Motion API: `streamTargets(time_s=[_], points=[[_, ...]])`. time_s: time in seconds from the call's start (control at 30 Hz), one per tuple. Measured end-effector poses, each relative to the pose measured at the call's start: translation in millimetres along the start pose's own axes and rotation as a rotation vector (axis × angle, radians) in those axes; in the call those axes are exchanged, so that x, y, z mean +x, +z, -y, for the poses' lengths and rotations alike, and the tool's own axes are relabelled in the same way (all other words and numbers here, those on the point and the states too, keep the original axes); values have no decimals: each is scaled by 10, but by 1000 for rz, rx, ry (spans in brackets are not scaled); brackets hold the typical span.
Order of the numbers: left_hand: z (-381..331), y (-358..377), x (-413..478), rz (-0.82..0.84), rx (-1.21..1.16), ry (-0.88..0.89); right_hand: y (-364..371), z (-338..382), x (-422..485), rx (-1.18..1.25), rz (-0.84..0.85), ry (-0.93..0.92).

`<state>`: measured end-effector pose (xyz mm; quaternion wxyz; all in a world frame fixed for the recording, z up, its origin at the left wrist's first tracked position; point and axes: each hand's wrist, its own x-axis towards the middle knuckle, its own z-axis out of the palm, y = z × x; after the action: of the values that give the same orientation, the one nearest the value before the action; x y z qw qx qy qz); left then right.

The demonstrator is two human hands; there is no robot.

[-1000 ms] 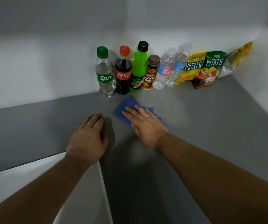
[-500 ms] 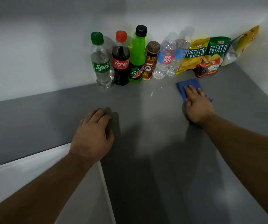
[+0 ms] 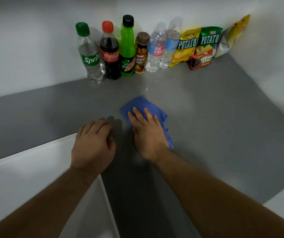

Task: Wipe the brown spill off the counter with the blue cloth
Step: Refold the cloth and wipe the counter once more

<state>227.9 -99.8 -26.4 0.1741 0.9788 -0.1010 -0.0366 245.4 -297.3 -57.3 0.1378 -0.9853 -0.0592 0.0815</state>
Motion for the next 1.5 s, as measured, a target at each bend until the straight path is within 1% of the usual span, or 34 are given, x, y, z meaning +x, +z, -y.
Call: streamTargets(time_s=[0.07,0.13,0.17,0.27,0.33,0.4,0.47,0.53,0.73,0.8,0.9,0.97,1.1,1.17,1.23,1.3,1.33,1.4,1.5], points=[[-39,39,-137,-39,10,33,7,-33,-160,-12,3,-30],[-81,83,-280,-79,-2,69,-86,-241,-259,-77,-30,-30],[-105,103,-349,-94,-15,80,-148,-400,-290,-122,-52,5],[-176,153,-558,-93,-43,90,-340,-1075,-362,-187,-100,215],[-197,190,-691,-72,-53,111,-443,-1511,-429,-158,-85,320],[-199,230,-803,-61,-59,127,-486,-1723,-470,-107,-69,358],[-209,256,-884,-60,-62,128,-451,-1644,-494,-83,-86,349],[-221,265,-929,-66,-61,123,-383,-1352,-565,-79,-86,311],[-237,247,-918,-69,-44,113,22,-181,-1158,-97,16,63],[-253,247,-915,-84,-25,109,175,29,-1369,-119,55,-8],[-276,239,-920,-93,-14,100,178,-64,-1581,-137,36,-72],[-281,233,-931,-84,-10,112,83,-309,-1636,-133,3,-49],[-303,223,-1003,-69,-10,88,-139,-1049,-1703,-74,-30,229],[-343,215,-1084,-67,-7,74,-228,-1394,-1760,-63,-52,335],[-386,214,-1186,-69,-19,73,-248,-1553,-1784,-51,-51,396],[-420,223,-1293,-77,-34,84,-186,-1467,-1808,-39,-71,416],[-431,230,-1343,-81,-43,93,-143,-1351,-1846,-33,-84,404],[-446,245,-1435,-78,-59,107,-49,-1029,-2004,-13,-79,303],[-444,242,-1538,-33,-73,100,154,-550,-2360,-70,36,70]])
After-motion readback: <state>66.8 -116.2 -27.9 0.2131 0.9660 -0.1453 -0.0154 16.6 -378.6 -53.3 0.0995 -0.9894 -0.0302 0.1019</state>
